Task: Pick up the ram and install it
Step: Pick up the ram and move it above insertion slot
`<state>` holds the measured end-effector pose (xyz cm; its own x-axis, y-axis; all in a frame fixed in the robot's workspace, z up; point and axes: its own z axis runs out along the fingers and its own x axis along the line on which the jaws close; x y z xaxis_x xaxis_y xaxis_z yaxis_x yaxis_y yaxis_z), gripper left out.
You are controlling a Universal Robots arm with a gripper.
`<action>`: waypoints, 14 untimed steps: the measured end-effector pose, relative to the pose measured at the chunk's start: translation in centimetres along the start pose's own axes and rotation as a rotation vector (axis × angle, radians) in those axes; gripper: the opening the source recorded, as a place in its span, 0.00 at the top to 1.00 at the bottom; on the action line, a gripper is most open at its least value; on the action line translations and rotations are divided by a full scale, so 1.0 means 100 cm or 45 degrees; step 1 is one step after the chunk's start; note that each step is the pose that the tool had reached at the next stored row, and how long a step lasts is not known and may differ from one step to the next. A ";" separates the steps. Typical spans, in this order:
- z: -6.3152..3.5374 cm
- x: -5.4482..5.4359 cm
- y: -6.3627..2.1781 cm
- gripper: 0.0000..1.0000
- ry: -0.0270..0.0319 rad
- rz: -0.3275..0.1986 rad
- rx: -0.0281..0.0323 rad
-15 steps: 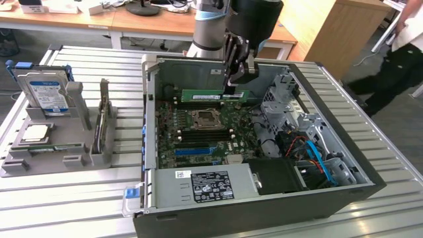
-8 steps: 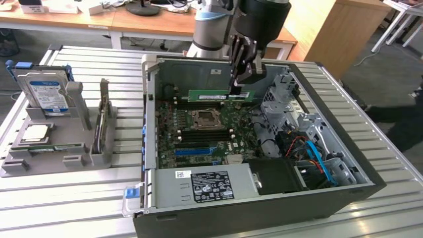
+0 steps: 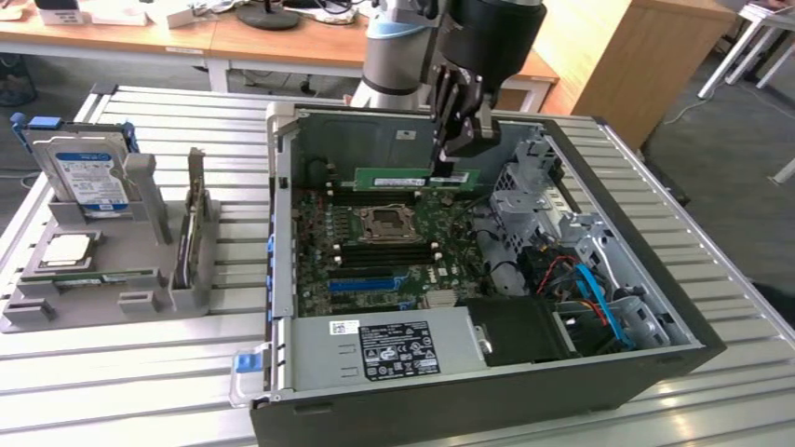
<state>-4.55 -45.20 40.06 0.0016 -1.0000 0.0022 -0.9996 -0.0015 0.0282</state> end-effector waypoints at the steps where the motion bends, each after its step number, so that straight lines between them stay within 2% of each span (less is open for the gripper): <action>1: 0.0002 -0.001 0.0000 0.88 -0.0001 0.001 0.0000; 14: 0.0026 -0.019 -0.0002 0.88 0.0000 0.003 0.0002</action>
<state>-4.54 -43.28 39.80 -0.0008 -1.0000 0.0023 -0.9996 0.0009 0.0281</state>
